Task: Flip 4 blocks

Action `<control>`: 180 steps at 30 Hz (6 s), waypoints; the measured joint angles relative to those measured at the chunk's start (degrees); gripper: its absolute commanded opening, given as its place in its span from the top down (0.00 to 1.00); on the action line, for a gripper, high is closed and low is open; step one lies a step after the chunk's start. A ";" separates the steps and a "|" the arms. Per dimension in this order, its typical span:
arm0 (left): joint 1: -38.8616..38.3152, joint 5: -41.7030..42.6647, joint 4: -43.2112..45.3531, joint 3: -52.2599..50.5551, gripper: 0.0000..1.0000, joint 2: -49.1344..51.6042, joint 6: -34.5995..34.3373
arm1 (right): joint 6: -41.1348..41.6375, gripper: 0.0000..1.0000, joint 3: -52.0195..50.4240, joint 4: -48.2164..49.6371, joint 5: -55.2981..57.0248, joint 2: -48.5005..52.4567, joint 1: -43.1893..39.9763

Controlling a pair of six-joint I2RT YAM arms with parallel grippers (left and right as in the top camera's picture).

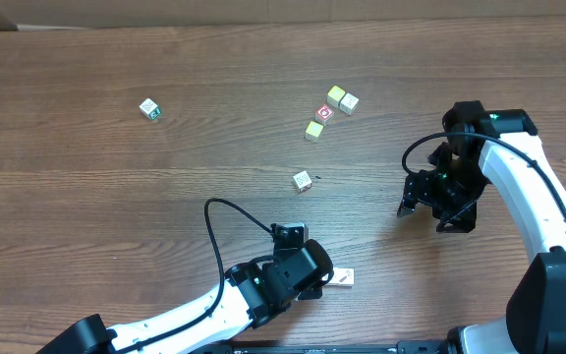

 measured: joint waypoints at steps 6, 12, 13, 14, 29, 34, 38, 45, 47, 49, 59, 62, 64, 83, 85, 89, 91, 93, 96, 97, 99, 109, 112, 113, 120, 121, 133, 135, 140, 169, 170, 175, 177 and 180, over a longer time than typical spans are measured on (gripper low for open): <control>2.27 -1.75 -2.08 0.00 0.96 -0.92 2.23 | -0.02 0.21 0.00 -0.24 0.00 0.00 0.00; 4.85 -2.10 -10.43 0.00 0.96 -7.87 5.70 | 0.00 0.21 0.00 -0.39 0.00 0.00 0.00; 4.83 -1.27 -11.63 0.00 0.96 -8.92 6.49 | 0.00 0.21 0.00 -0.37 0.02 0.00 0.00; 4.74 -0.09 -12.35 0.00 0.96 -9.57 7.21 | 0.02 0.21 0.00 -0.28 0.00 0.00 0.00; 2.54 23.69 -8.57 0.00 0.96 0.02 5.64 | 0.00 0.21 0.00 0.20 0.00 0.00 0.00; 2.54 26.18 -5.64 0.00 0.96 5.35 2.67 | -0.04 0.21 0.00 0.17 0.00 0.00 0.00; 2.71 28.41 -3.61 0.00 0.96 8.04 1.38 | 0.00 0.21 0.00 0.20 0.00 0.00 0.00; 3.74 29.11 -1.38 0.00 0.96 8.74 0.76 | 0.02 0.21 0.00 0.02 0.02 0.00 0.00; 3.78 28.92 -1.16 0.00 0.96 8.74 0.76 | 0.00 0.21 0.00 -0.02 0.02 0.00 0.00; 3.80 28.76 -0.94 0.00 0.96 8.74 0.79 | -0.02 0.21 0.00 0.02 -0.02 0.00 0.00; 6.10 28.63 -1.05 0.00 0.96 8.74 0.79 | 0.00 0.21 0.00 -0.20 0.00 0.00 0.00; 6.47 28.61 -1.05 0.00 0.96 8.74 0.79 | 0.00 0.21 0.00 -0.35 0.00 0.00 0.00; 6.47 28.46 -1.03 0.00 0.96 8.74 0.79 | -0.04 0.21 0.00 -0.39 0.02 0.00 0.00; 6.80 25.38 2.01 0.00 0.96 8.79 0.79 | 0.00 0.21 0.00 -0.48 0.00 0.00 0.00; 6.80 24.98 2.23 0.00 0.96 8.79 0.81 | -0.02 0.21 0.00 -0.50 0.02 0.00 0.00; 6.80 24.76 2.49 0.00 0.96 8.79 0.83 | 0.00 0.21 0.00 -0.50 0.00 0.00 0.00; 6.80 24.83 3.13 0.00 0.96 8.79 1.05 | -0.02 0.21 0.00 -0.50 0.00 0.00 0.00; 6.80 25.22 3.50 0.00 0.96 8.79 1.22 | 0.00 0.21 0.00 -0.55 0.00 0.00 0.00; 6.80 26.51 3.08 0.00 0.96 8.79 1.44 | 0.02 0.21 0.00 -0.57 0.00 0.00 0.00; 6.80 26.80 2.49 0.00 0.96 8.74 1.44 | -0.02 0.21 0.00 -0.59 0.00 0.00 0.00; 6.78 26.91 -0.52 0.00 0.96 7.74 1.46 | 0.00 0.21 0.00 -0.57 0.00 0.00 0.02; 6.82 19.63 -13.40 -0.22 0.96 -8.02 2.03 | 0.02 0.21 0.00 -0.26 0.00 0.00 0.00; 7.74 16.81 -13.20 -0.22 0.96 -7.58 2.67 | 0.02 0.21 0.00 -0.33 0.00 0.00 0.00; 8.31 15.91 -12.76 -0.22 0.96 -7.21 2.89 | -0.02 0.21 0.00 -0.39 0.02 0.00 0.00; 15.15 11.87 -4.28 -0.22 0.96 -3.06 7.98 | 0.00 0.21 0.00 -0.44 0.00 0.00 0.00; 16.24 11.67 -3.28 -0.22 0.96 -2.58 8.72 | 0.04 0.21 0.00 -0.44 0.02 0.00 0.00; 20.72 18.64 10.38 -0.13 0.96 10.43 15.39 | -0.02 0.21 0.00 -0.44 0.00 0.00 0.00; 20.70 20.31 12.87 -0.09 0.96 11.65 15.91 | 0.00 0.21 0.00 -0.55 -0.02 0.00 0.00; 20.72 23.02 16.92 0.07 0.96 13.79 16.15 | 0.00 0.21 0.00 -0.68 0.00 0.00 0.00; 20.72 31.26 16.55 0.07 0.96 15.17 16.55 | 0.00 0.21 0.00 -1.09 0.00 0.00 0.00; 20.72 31.43 16.50 0.07 0.96 15.21 16.55 | 0.02 0.21 0.00 -1.05 -0.02 0.00 0.00; 20.72 31.93 16.13 0.07 0.96 15.28 16.57 | -0.02 0.21 0.00 -1.07 -0.02 0.00 0.00; 20.72 32.06 16.11 0.07 0.96 15.28 16.63 | 0.02 0.21 0.00 -1.07 0.00 0.00 0.00; 20.72 32.15 16.06 0.07 0.96 15.28 16.94 | 0.00 0.21 0.00 -1.07 0.00 0.00 0.00</control>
